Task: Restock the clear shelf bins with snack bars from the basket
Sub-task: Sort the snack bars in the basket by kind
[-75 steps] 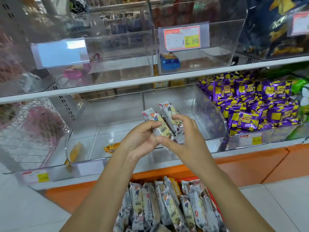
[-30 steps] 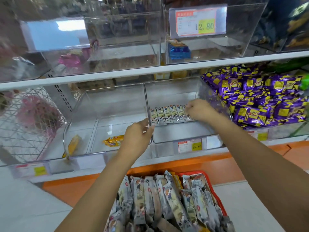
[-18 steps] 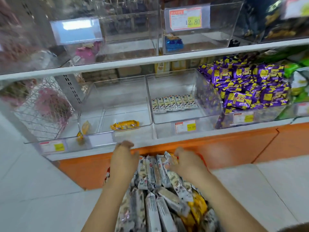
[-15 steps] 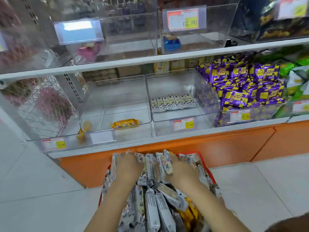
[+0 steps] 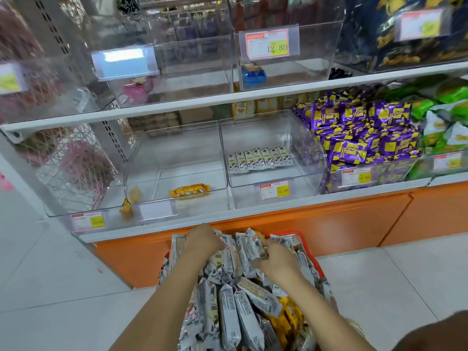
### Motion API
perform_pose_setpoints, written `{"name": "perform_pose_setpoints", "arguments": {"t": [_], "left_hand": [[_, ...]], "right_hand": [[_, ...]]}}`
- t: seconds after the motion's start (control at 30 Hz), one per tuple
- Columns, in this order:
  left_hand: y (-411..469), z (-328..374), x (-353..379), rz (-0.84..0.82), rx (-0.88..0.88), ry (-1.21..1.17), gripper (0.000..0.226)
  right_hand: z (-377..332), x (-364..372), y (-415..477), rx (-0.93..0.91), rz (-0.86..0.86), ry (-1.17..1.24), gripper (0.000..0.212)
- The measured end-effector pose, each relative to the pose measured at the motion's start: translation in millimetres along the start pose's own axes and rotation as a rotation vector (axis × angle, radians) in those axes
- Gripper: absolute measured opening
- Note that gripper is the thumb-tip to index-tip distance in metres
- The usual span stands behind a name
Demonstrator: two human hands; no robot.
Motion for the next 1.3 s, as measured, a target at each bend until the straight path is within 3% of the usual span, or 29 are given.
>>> {"name": "perform_pose_setpoints", "arguments": {"t": [0.1,0.23,0.4,0.53,0.63,0.73,0.8,0.9,1.03,1.1,1.2,1.3], "left_hand": [[0.3,0.3,-1.9,-0.022,0.026,-0.057,0.032],[4.0,-7.2,-2.8,-0.045,0.059,-0.407,0.058],[-12.0,-8.8,-23.5,-0.118,0.126,-0.737,0.036],[-31.7,5.4,-41.1,-0.339,0.22,-1.115,0.029],[-35.3,18.2,-45.6,-0.389,0.242,-1.276,0.024],[-31.9,28.0,-50.5,-0.313,0.235,-1.292,0.013],[-26.9,33.7,-57.0,-0.262,0.23,-1.322,0.012],[-20.3,44.3,-65.7,-0.201,0.27,-1.292,0.026],[-12.0,61.1,-83.7,-0.176,0.406,-1.237,0.025],[0.5,65.8,-97.1,-0.064,0.45,-1.168,0.029],[27.1,61.8,-111.5,0.268,0.362,-0.979,0.027],[50.4,57.9,-102.4,0.224,0.287,-0.845,0.036]], "right_hand": [[-5.4,-11.4,0.1,-0.056,0.011,0.127,0.043],[-18.8,-29.1,-5.1,-0.142,0.073,0.23,0.04],[-31.0,-41.1,-12.5,-0.24,0.091,0.246,0.053],[-43.5,-41.1,-19.7,-0.447,0.24,0.187,0.059],[-50.6,-39.2,-19.9,-0.561,0.371,0.096,0.058],[-55.8,-38.2,-17.3,-0.639,0.452,0.089,0.048],[-62.7,-38.6,-18.3,-0.638,0.411,0.15,0.044],[-73.8,-44.8,-17.3,-0.603,0.354,0.095,0.063],[-100.3,-74.3,0.0,-0.561,0.444,0.052,0.056],[-116.3,-97.1,18.8,-0.481,0.442,0.024,0.052],[-134.3,-132.7,69.0,-0.265,0.347,-0.057,0.055],[-143.6,-142.9,124.8,-0.1,0.108,-0.194,0.041]]}}
Point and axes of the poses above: each hand's wrist, its own y-axis towards the middle knuckle, its own x-axis out of the palm, z = x × y, the point moved 2 cm from there along y, towards the middle knuckle, and after that the axes turned 2 degrees about y, right-handed, at the moved point
